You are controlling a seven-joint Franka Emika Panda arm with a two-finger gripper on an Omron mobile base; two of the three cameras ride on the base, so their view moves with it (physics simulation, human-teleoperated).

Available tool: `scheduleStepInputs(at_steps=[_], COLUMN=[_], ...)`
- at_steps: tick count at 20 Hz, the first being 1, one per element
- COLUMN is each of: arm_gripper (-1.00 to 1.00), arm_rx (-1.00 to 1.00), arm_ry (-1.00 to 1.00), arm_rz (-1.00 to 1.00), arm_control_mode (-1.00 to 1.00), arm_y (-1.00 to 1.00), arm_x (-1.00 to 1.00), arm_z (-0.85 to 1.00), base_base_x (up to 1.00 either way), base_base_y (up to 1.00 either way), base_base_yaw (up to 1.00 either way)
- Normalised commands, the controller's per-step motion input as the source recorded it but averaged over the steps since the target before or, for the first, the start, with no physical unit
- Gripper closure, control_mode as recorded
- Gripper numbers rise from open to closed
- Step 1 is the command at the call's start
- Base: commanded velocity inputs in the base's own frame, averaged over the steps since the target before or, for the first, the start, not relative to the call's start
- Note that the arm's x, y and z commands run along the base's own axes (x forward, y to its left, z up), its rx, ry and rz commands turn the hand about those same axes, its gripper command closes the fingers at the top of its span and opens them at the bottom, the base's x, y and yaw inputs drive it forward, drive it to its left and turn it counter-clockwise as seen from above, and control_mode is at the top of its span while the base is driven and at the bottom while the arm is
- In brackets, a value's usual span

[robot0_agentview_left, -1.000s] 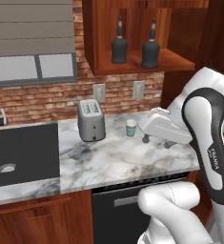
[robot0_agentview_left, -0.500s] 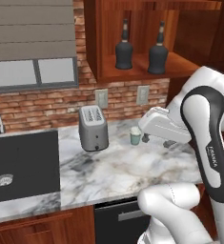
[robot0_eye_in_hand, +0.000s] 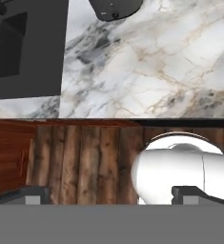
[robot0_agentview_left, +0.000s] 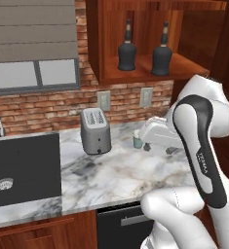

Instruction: Sort all alcoholic drinks to one cabinet, and non-alcoholic drinks to the other.

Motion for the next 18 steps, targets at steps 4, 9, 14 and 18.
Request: scheduleStepInputs(at_steps=[4, 9, 14, 18], arm_gripper=[-1.00, -1.00, -1.00, -1.00], arm_rx=[-0.21, -0.12, 0.00, 0.00], arm_ry=[-0.05, -0.02, 0.00, 0.00], arm_rz=[0.00, 0.00, 0.04, 0.00], arm_control_mode=[-1.00, -1.00, -1.00, -1.00], arm_y=[-0.31, -0.44, -0.43, -0.11], arm_x=[0.44, 0.50, 0.39, 0.48], arm_z=[-0.47, -0.07, 0.00, 0.00], base_base_x=[0.00, 0.00, 0.00, 0.00], base_base_y=[0.00, 0.00, 0.00, 0.00], base_base_yaw=[0.00, 0.00, 0.00, 0.00])
